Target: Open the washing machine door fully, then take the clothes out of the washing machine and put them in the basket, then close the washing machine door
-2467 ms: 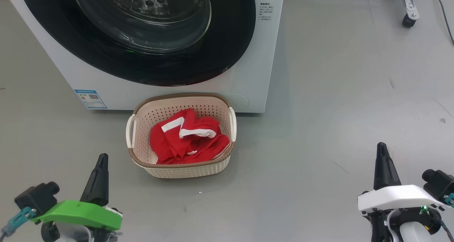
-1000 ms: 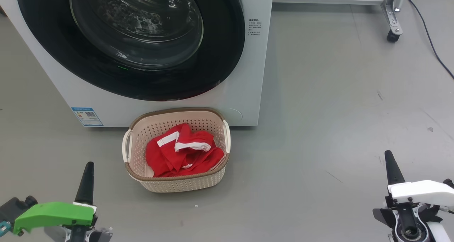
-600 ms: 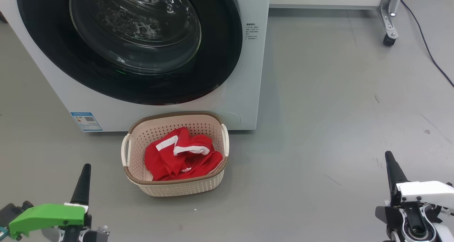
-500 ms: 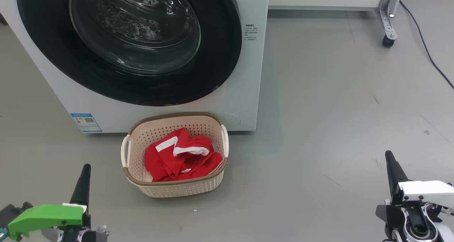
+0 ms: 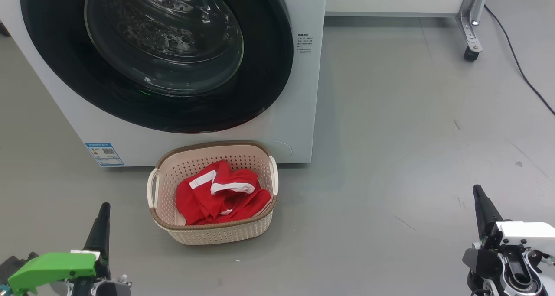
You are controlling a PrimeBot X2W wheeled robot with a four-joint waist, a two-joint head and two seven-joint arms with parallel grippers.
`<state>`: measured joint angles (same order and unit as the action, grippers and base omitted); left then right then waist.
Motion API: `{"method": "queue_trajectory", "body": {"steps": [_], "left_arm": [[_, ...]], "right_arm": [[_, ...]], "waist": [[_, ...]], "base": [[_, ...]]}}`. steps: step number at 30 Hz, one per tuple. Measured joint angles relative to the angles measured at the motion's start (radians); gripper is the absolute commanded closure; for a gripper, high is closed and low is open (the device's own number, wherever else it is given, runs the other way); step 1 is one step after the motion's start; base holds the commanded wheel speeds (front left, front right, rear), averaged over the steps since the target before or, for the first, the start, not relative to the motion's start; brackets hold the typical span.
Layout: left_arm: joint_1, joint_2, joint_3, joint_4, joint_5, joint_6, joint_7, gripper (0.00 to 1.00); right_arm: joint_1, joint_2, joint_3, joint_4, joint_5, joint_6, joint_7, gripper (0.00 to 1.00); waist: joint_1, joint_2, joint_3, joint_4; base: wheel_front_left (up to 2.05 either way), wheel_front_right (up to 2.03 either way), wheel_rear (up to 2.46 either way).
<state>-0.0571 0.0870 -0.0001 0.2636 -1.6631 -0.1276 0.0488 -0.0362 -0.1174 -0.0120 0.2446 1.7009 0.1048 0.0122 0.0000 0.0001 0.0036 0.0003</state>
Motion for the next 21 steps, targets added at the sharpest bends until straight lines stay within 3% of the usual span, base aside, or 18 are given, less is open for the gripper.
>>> {"method": "queue_trajectory", "body": {"steps": [21], "left_arm": [[0.000, -0.001, 0.002, 0.009, 0.000, 0.000, 0.003, 1.00]], "right_arm": [[-0.015, 0.000, -0.003, 0.014, 0.000, 0.008, 0.000, 1.00]], "waist": [[0.0001, 0.0000, 0.000, 0.000]], "base": [[0.00, 0.00, 0.00]]}}
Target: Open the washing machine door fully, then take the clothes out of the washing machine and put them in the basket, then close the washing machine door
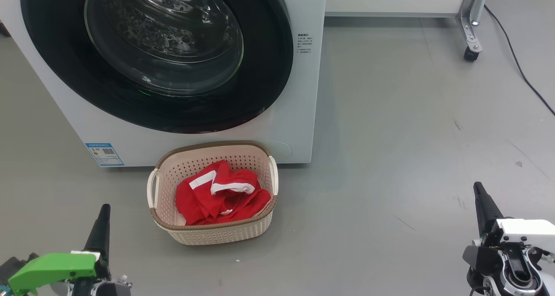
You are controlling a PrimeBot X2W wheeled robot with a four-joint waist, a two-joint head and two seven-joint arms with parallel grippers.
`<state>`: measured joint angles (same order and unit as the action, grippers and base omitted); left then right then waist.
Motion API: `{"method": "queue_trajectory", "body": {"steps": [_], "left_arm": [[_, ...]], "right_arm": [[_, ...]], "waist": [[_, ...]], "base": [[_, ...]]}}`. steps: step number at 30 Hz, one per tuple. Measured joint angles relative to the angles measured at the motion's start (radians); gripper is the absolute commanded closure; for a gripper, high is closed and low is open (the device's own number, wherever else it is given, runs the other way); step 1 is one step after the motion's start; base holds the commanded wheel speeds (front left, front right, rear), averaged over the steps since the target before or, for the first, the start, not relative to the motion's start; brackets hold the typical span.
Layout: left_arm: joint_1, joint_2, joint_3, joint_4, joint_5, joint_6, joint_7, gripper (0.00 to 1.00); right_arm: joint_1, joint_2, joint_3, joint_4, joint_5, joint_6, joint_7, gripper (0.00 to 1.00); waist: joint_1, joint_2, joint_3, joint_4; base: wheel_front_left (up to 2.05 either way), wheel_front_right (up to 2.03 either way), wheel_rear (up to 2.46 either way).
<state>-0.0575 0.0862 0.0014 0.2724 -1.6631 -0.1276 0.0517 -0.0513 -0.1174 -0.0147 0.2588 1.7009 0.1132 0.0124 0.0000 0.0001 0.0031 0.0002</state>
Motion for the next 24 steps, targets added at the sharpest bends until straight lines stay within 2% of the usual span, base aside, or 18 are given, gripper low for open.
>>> {"method": "queue_trajectory", "body": {"steps": [24], "left_arm": [[0.000, 0.000, 0.002, 0.004, 0.000, 0.000, 0.000, 1.00]], "right_arm": [[-0.002, 0.000, -0.002, 0.008, 0.000, 0.000, 0.001, 1.00]], "waist": [[0.0000, 0.0000, 0.000, 0.000]], "base": [[0.00, 0.00, 0.00]]}}
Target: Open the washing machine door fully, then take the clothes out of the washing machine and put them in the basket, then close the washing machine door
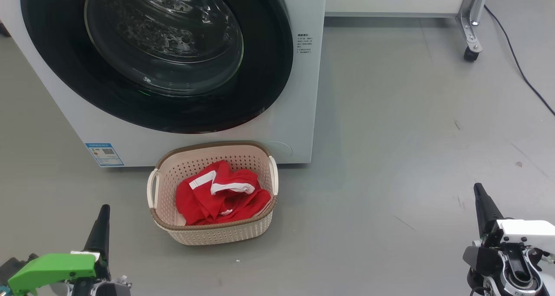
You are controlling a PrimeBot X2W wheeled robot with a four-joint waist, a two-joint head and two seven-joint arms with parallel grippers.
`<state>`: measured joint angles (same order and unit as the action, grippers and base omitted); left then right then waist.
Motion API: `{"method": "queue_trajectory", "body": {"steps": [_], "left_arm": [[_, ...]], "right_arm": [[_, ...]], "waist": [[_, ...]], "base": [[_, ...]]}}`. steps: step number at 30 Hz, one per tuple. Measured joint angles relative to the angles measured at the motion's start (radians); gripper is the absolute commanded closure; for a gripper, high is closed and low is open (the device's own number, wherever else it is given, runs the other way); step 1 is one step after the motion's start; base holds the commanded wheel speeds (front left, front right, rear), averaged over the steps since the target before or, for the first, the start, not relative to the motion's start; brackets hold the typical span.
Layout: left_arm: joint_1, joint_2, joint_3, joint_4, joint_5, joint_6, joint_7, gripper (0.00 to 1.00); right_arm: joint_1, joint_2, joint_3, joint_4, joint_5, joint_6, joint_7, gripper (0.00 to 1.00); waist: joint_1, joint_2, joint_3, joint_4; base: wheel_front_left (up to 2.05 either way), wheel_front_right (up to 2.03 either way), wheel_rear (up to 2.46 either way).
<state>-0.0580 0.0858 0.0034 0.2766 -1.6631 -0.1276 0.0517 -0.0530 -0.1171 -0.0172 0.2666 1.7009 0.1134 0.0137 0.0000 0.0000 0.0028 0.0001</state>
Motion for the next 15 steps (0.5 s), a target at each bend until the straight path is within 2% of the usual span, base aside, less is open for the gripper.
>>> {"method": "queue_trajectory", "body": {"steps": [15], "left_arm": [[0.000, 0.000, 0.001, 0.001, 0.000, 0.000, 0.000, 1.00]], "right_arm": [[0.000, 0.001, -0.002, 0.004, 0.000, 0.002, 0.000, 1.00]], "waist": [[0.0000, 0.0000, 0.000, 0.000]], "base": [[0.00, 0.00, 0.00]]}}
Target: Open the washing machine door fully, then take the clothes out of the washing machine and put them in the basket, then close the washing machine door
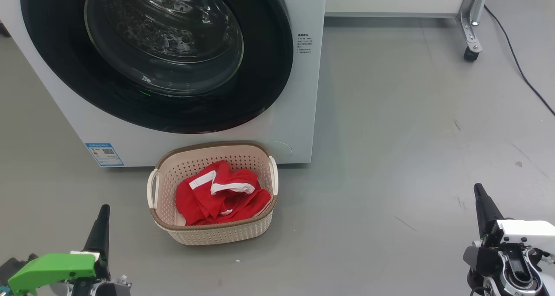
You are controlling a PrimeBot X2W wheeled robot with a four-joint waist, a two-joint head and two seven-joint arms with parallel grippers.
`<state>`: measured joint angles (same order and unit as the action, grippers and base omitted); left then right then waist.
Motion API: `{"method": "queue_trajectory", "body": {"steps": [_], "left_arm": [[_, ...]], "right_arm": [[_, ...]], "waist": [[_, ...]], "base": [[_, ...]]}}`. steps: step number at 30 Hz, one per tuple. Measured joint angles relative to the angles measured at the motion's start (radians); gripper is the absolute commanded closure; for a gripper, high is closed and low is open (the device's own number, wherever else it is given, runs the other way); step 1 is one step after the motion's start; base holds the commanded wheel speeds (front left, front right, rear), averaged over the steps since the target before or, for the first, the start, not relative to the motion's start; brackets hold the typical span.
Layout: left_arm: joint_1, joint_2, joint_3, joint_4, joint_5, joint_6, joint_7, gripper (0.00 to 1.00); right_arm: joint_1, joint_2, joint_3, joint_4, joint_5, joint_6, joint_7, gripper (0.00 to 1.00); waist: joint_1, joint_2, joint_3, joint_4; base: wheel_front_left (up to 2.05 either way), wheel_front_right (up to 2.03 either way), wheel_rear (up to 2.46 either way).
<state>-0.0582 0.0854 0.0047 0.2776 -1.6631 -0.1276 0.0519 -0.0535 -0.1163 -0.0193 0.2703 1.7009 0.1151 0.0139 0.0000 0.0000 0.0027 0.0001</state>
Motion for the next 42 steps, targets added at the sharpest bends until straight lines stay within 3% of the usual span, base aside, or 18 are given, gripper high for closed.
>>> {"method": "queue_trajectory", "body": {"steps": [42], "left_arm": [[-0.001, -0.003, 0.006, 0.000, 0.000, 0.000, 0.006, 1.00]], "right_arm": [[-0.001, 0.003, -0.005, 0.006, 0.000, 0.001, 0.009, 1.00]], "waist": [[0.0000, 0.0000, 0.000, 0.000]], "base": [[0.00, 0.00, 0.00]]}}
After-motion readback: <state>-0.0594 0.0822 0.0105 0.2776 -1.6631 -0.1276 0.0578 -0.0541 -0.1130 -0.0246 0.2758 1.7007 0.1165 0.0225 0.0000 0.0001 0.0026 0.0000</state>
